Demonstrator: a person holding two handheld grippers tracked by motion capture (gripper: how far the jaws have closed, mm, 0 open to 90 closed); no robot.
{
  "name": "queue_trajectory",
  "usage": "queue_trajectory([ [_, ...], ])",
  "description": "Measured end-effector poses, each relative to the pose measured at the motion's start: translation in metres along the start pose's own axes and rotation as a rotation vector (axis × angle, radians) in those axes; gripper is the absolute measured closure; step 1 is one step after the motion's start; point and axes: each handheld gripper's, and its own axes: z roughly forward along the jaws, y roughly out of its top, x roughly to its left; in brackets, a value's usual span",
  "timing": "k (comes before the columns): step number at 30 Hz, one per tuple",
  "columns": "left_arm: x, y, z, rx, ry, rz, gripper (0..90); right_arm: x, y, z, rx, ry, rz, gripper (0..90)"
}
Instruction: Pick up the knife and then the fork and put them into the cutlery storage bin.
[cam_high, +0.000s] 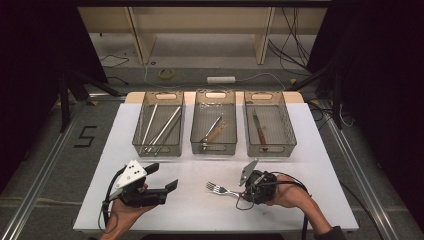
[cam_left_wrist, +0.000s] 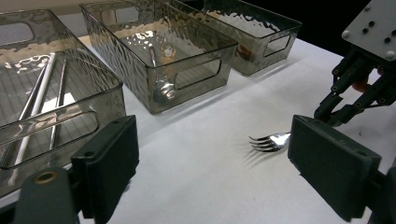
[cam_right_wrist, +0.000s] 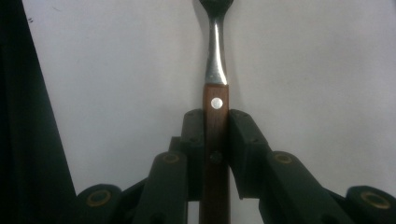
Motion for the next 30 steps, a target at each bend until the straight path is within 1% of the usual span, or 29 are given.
queue_trajectory([
  [4, 0.0, 0.0, 0.0, 0.0, 0.0, 0.0, 15.9, -0.003, -0.001, -0.003, -0.029, -0.001, 0.039, 77.6],
  [6, 0.0, 0.0, 0.0, -0.001, 0.0, 0.0, 15.9, -0.005, -0.002, -0.006, -0.043, 0.003, 0.061, 77.6],
  [7, 0.0, 0.0, 0.0, -0.001, 0.0, 0.0, 15.9, -0.006, -0.003, -0.007, -0.059, 0.01, 0.062, 77.6],
  [10, 0.0, 0.0, 0.0, -0.001, 0.001, 0.0, 15.9, -0.009, -0.004, -0.011, -0.084, 0.019, 0.082, 77.6],
  [13, 0.0, 0.0, 0.0, 0.0, 0.001, 0.001, 15.9, -0.013, -0.006, -0.015, -0.111, 0.025, 0.115, 77.6],
  [18, 0.0, 0.0, 0.0, -0.001, 0.002, 0.0, 15.9, -0.019, -0.01, -0.021, -0.148, 0.013, 0.163, 77.6],
  [19, 0.0, 0.0, 0.0, -0.001, 0.002, 0.0, 15.9, -0.02, -0.011, -0.023, -0.152, 0.018, 0.171, 77.6],
  [20, 0.0, 0.0, 0.0, -0.001, 0.002, 0.0, 15.9, -0.022, -0.011, -0.024, -0.164, 0.014, 0.171, 77.6],
  [23, 0.0, 0.0, 0.0, 0.0, 0.003, 0.001, 15.9, -0.026, -0.013, -0.028, -0.196, 0.018, 0.196, 77.6],
  [26, 0.0, 0.0, 0.0, 0.0, 0.003, 0.001, 15.9, -0.03, -0.015, -0.033, -0.215, 0.011, 0.216, 77.6],
  [30, 0.0, 0.0, 0.0, -0.001, 0.003, 0.001, 15.9, -0.035, -0.016, -0.041, -0.254, 0.009, 0.244, 77.6],
])
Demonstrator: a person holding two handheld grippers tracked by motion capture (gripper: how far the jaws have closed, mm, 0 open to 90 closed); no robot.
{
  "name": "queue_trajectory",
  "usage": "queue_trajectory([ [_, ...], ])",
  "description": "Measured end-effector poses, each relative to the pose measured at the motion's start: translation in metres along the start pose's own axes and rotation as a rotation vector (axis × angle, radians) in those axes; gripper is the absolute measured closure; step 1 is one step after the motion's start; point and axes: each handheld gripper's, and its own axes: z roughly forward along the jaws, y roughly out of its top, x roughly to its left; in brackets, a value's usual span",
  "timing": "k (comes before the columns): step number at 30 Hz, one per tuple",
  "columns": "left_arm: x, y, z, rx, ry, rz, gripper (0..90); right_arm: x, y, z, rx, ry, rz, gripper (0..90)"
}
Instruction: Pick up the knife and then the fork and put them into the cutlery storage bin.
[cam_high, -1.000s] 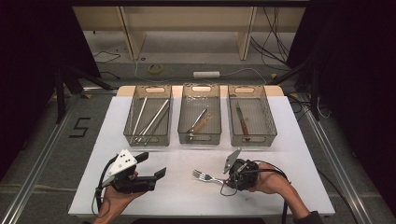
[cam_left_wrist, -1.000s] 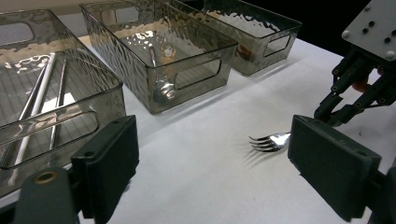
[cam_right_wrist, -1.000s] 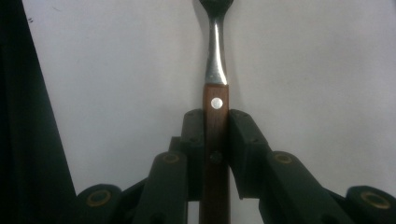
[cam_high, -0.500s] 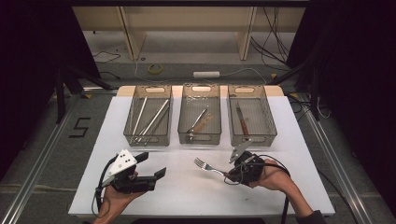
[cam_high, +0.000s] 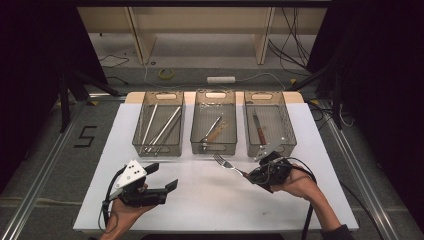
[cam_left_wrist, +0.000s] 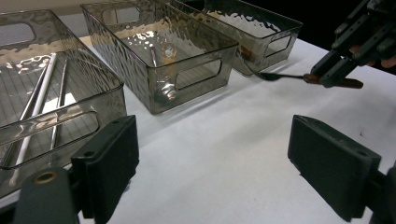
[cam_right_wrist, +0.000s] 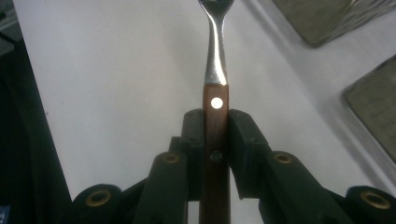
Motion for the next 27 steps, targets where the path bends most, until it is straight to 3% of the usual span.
queue_trajectory([
  [5, 0.0, 0.0, 0.0, 0.0, 0.002, -0.002, 15.9, -0.016, 0.002, -0.008, -0.05, -0.011, 0.061, 77.6],
  [15, 0.001, 0.0, 0.0, -0.006, 0.007, -0.009, 15.9, -0.055, 0.007, -0.031, -0.156, -0.078, 0.18, 77.6],
  [27, 0.002, 0.0, -0.001, -0.011, 0.007, -0.011, 15.9, -0.084, 0.03, -0.041, -0.203, -0.15, 0.259, 77.6],
])
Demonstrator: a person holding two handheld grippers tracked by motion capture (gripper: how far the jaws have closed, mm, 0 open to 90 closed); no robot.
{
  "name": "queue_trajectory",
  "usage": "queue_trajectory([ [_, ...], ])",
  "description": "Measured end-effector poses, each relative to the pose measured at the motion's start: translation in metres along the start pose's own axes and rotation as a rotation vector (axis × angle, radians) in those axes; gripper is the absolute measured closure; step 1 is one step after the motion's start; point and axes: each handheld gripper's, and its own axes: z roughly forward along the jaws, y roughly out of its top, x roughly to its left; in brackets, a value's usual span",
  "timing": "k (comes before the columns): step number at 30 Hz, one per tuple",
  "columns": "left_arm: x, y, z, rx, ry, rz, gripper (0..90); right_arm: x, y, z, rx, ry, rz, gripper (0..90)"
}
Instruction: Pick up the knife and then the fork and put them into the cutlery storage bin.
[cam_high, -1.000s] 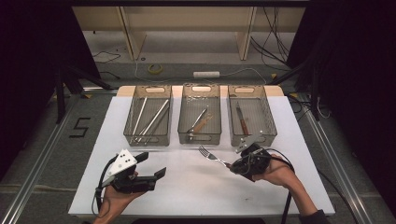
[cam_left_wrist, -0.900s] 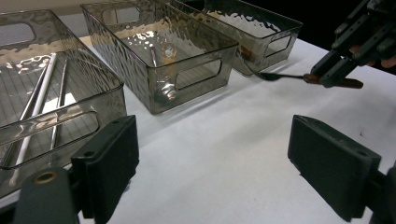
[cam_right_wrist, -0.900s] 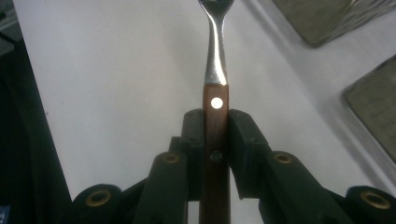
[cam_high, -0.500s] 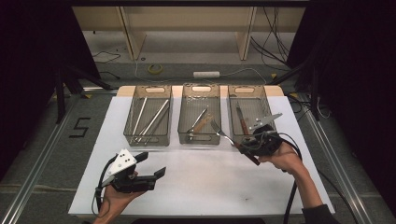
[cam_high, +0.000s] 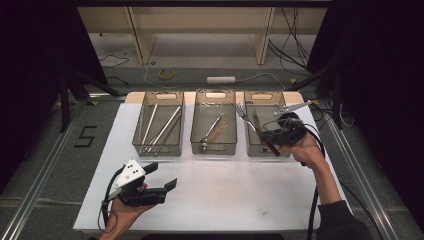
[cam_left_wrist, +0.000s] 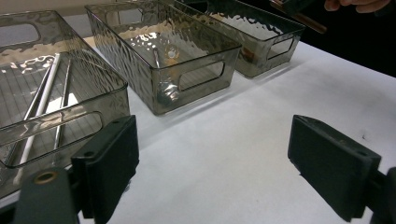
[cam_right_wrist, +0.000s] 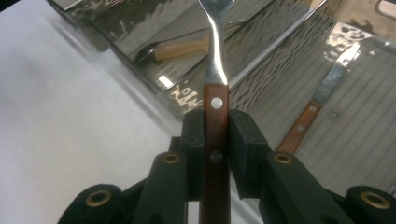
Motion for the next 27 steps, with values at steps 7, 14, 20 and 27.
queue_trajectory([
  [7, 0.0, 0.0, 0.0, 0.0, -0.001, 0.0, 15.9, -0.012, 0.012, 0.005, -0.02, -0.026, 0.047, 77.6],
  [14, 0.0, 0.0, 0.0, -0.004, -0.001, -0.003, 15.9, -0.022, 0.02, 0.011, -0.02, -0.051, 0.091, 77.6],
  [20, 0.0, 0.0, 0.0, -0.003, -0.002, -0.003, 15.9, -0.031, 0.024, 0.016, -0.018, -0.083, 0.129, 77.5],
  [27, 0.0, 0.0, 0.0, -0.004, -0.002, -0.004, 15.9, -0.038, 0.03, 0.023, -0.012, -0.113, 0.171, 77.5],
])
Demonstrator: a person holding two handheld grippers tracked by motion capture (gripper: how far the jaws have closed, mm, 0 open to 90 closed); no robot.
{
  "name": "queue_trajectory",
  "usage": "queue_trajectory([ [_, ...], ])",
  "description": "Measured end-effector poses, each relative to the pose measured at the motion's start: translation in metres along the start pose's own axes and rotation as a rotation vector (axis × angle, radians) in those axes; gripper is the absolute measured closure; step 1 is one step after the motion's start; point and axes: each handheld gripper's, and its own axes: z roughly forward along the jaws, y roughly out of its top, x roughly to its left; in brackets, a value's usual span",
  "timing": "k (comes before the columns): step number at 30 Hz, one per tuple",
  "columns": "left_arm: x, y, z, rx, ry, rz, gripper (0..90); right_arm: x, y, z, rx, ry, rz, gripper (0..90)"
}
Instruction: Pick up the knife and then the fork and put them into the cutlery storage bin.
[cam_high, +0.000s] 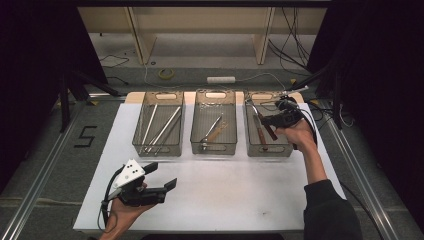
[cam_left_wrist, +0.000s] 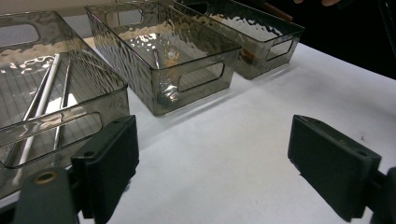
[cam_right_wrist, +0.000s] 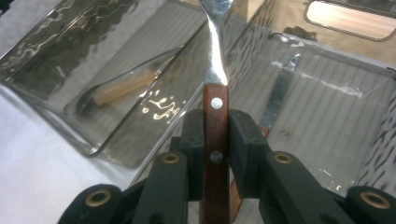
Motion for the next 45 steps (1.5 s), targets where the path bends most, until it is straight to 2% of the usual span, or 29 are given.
queue_trajectory([
  [11, 0.0, 0.0, 0.0, 0.0, -0.001, 0.002, 15.9, -0.006, 0.004, 0.014, 0.02, -0.049, 0.055, 77.5],
  [24, 0.0, 0.0, -0.001, 0.001, 0.0, 0.002, 15.9, -0.012, 0.002, 0.028, 0.051, -0.111, 0.113, 77.4],
  [27, 0.0, 0.0, -0.001, 0.004, -0.002, 0.007, 15.9, -0.011, 0.0, 0.031, 0.062, -0.133, 0.111, 77.4],
  [37, 0.0, 0.0, -0.001, 0.005, -0.002, 0.01, 15.9, -0.012, -0.008, 0.04, 0.094, -0.151, 0.121, 77.3],
  [45, 0.0, 0.0, -0.001, 0.005, -0.003, 0.009, 15.9, -0.012, -0.011, 0.045, 0.119, -0.14, 0.118, 76.8],
])
